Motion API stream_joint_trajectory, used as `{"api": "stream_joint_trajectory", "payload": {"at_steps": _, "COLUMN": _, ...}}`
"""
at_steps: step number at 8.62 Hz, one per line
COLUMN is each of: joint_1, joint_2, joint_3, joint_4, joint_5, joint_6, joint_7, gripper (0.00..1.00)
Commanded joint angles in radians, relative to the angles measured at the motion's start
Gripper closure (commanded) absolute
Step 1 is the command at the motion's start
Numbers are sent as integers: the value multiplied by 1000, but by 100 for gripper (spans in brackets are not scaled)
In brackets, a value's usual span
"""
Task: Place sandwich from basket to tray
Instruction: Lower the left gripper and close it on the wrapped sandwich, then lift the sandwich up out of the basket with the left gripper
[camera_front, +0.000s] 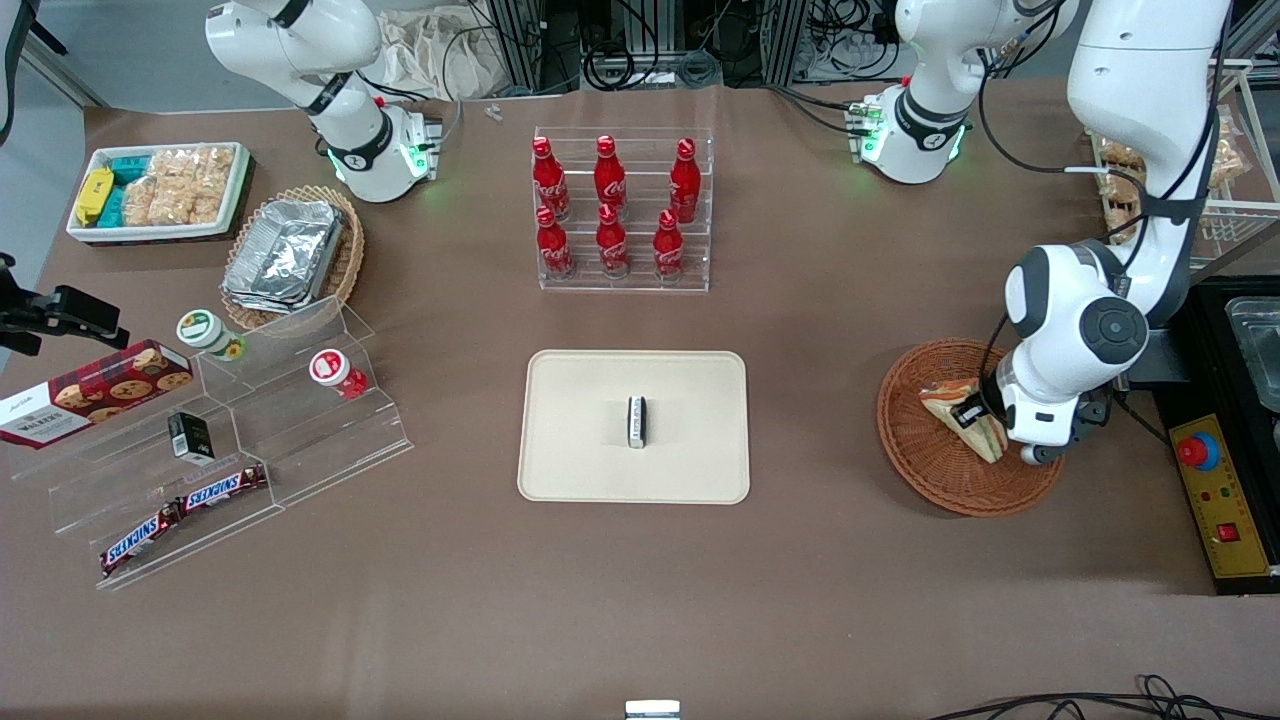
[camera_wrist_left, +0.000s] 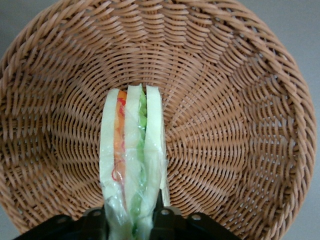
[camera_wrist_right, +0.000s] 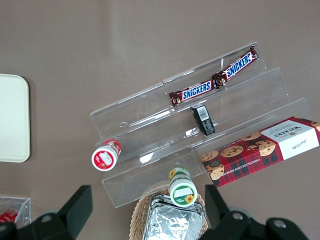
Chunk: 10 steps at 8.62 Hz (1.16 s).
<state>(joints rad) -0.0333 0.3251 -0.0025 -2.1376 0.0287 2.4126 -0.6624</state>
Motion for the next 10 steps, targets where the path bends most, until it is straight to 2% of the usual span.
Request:
{"api": "stream_joint_trajectory", "payload": {"at_steps": 1, "joint_1": -7, "joint_2": -84, "joint_3": -10, "joint_4": 59, "joint_5": -9, "joint_6": -189, "joint_7": 1, "gripper": 100}}
{"api": "stream_joint_trajectory", "payload": {"at_steps": 3, "joint_1": -10, "joint_2": -141, "joint_3": -16, "joint_4": 207, "joint_5": -16, "joint_6": -455, "joint_7": 24, "gripper": 100}}
{"api": "stream_joint_trajectory", "payload": {"at_steps": 4, "joint_1": -11, "joint_2": -139, "joint_3": -28, "joint_4": 317, "joint_5": -54, "joint_6": -586, "joint_7": 41, "gripper": 100}}
{"api": "stream_joint_trajectory", "payload": {"at_steps": 6, "joint_1": -13, "joint_2": -130, "joint_3": -82, "joint_4": 491, "joint_5": -65, "joint_6": -760, "joint_7": 62, "gripper": 100}}
{"api": "stream_joint_trajectory", "payload": {"at_steps": 8, "joint_1": -13, "joint_2": -133, "joint_3": -166, "joint_4": 525, "joint_5": -65, "joint_6": -800, "joint_7": 124, "gripper": 100}}
{"api": "stream_joint_trajectory", "payload": {"at_steps": 10, "joint_1": -14, "joint_2": -88, "joint_3": -310, "joint_4": 525, "joint_5": -55, "joint_6": -762, "joint_7": 141, "gripper": 100}}
